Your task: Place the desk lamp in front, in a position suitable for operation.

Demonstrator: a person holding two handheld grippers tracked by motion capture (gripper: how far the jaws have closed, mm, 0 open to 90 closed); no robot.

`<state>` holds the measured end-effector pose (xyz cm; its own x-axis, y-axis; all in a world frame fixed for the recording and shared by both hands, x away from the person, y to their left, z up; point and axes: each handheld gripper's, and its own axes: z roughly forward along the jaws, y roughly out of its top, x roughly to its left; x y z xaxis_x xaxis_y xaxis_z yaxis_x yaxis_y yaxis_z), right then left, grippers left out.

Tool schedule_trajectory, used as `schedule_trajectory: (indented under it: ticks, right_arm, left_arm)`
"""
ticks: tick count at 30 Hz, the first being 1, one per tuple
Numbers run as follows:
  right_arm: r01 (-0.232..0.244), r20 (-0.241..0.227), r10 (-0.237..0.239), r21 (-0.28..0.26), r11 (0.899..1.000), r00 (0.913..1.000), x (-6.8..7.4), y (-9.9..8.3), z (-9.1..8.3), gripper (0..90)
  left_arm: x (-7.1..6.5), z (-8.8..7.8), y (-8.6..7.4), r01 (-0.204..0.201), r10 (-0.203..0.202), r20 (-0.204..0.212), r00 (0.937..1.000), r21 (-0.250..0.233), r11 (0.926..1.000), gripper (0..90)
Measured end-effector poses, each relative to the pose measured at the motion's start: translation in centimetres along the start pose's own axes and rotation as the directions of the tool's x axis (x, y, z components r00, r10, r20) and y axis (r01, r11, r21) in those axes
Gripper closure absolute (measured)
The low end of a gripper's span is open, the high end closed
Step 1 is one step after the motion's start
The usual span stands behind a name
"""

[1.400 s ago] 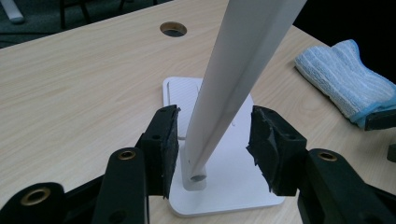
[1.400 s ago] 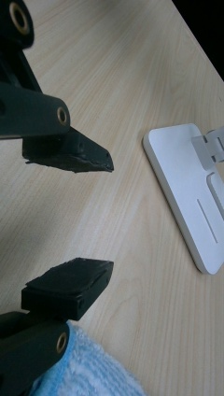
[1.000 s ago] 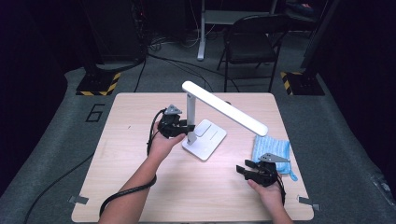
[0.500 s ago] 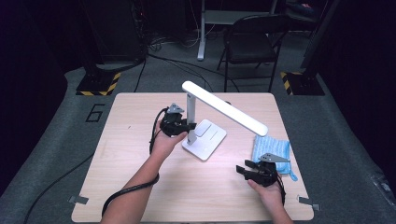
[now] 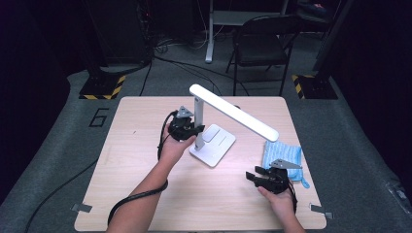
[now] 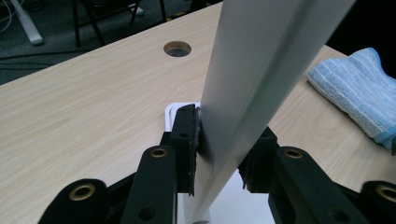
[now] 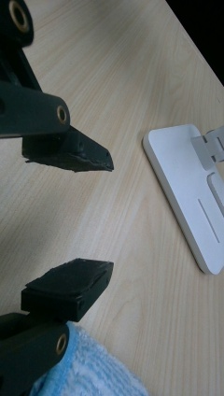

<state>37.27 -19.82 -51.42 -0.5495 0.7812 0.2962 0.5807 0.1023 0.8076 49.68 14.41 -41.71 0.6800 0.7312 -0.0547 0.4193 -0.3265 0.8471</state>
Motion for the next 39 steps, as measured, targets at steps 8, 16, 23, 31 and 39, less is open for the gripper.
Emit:
schedule_trajectory:
  ticks: [8,16,23,31,39]
  right_arm:
    - [-0.002,0.002,0.002,0.000,1.000,1.0000,0.0,0.0,0.0,43.5]
    - [-0.002,0.002,0.002,0.000,1.000,1.0000,-0.1,0.0,0.0,43.5]
    - [-0.005,0.001,0.005,0.001,1.000,1.0000,-0.1,0.0,0.0,43.5]
    - [-0.013,-0.006,0.013,-0.002,1.000,0.9999,-0.1,-0.1,0.0,43.5]
    - [-0.021,-0.008,0.021,0.001,1.000,0.9997,-0.1,-0.1,0.1,43.4]
  left_arm:
    - [-0.2,-0.1,0.0,-0.041,0.041,-0.020,0.9990,0.009,0.9991,73.0]
    - [-0.7,-0.1,-0.1,-0.069,0.069,-0.042,0.9968,0.001,0.9976,74.6]
    - [-0.8,-0.3,-0.3,-0.066,0.066,-0.043,0.9969,-0.002,0.9978,74.9]
    - [-1.1,-0.7,-0.7,-0.069,0.068,-0.048,0.9965,-0.018,0.9974,75.5]
    - [-1.4,-1.1,-1.2,-0.069,0.067,-0.056,0.9962,-0.032,0.9971,75.6]
